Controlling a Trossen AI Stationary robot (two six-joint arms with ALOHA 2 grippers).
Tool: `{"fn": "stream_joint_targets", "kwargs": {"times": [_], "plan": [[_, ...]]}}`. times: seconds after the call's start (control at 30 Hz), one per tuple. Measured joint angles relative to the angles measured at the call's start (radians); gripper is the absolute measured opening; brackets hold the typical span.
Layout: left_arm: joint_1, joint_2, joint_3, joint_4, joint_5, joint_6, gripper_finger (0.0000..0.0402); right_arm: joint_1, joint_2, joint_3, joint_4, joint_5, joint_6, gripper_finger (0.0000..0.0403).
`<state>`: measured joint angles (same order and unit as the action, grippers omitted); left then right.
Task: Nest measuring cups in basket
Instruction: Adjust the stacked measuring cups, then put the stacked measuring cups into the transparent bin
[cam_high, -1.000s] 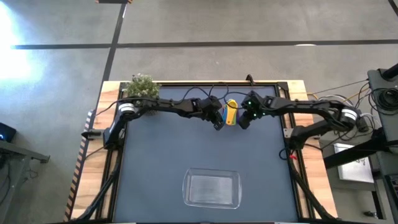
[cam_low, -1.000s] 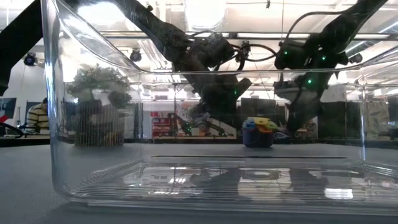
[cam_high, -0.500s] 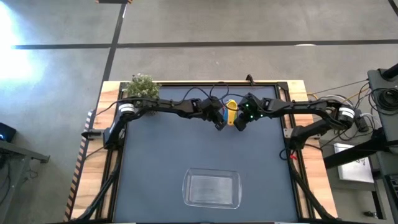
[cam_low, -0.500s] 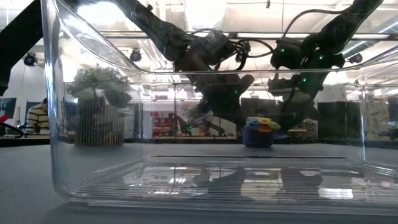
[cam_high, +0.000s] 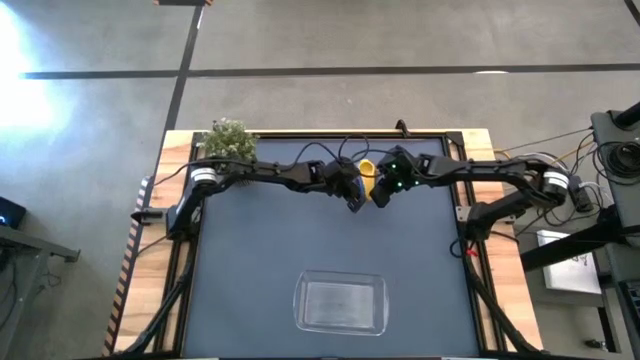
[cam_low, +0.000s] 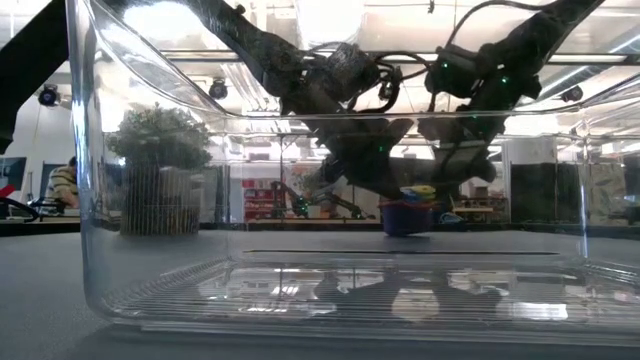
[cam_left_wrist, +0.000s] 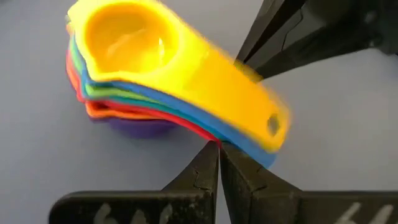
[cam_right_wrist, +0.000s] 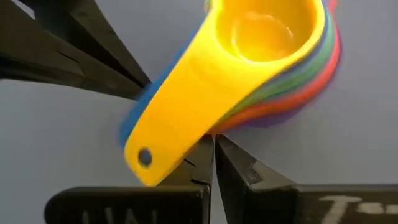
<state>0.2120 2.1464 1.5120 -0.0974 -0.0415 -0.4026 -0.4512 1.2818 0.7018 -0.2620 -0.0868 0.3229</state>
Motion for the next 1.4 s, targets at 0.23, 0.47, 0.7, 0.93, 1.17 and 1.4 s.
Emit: {"fn": "stream_joint_targets", "kwargs": {"times": [0.23, 0.47, 0.7, 0.93, 1.17, 1.4], "plan": [[-0.004, 0.0, 0.0, 0.019, 0.0, 0.002, 0.0, 0.0, 0.041, 0.01, -0.02, 0.0, -0.006, 0.0009], [-0.002, -0.046, -0.002, -0.094, -0.061, 0.069, 0.0, 0.0, -0.018, 0.01, -0.077, 0.045, -0.028, 0.0009], [-0.027, -0.155, -0.029, -0.124, -0.158, 0.143, 0.0, 0.0, -0.107, 0.01, -0.061, 0.056, -0.013, 0.0013], [-0.079, -0.334, -0.263, 0.088, -0.217, 0.148, 0.0, 0.002, -0.11, 0.01, -0.061, 0.001, -0.009, 0.0086], [-0.114, -0.526, -0.551, 0.312, -0.226, 0.074, 0.0, 0.016, -0.108, 0.009, 0.026, 0.009, 0.077, 0.0207], [-0.13, -0.633, -0.723, 0.398, -0.268, 0.044, 0.0, 0.056, -0.085, 0.009, 0.103, 0.009, 0.177, 0.0314]]}}
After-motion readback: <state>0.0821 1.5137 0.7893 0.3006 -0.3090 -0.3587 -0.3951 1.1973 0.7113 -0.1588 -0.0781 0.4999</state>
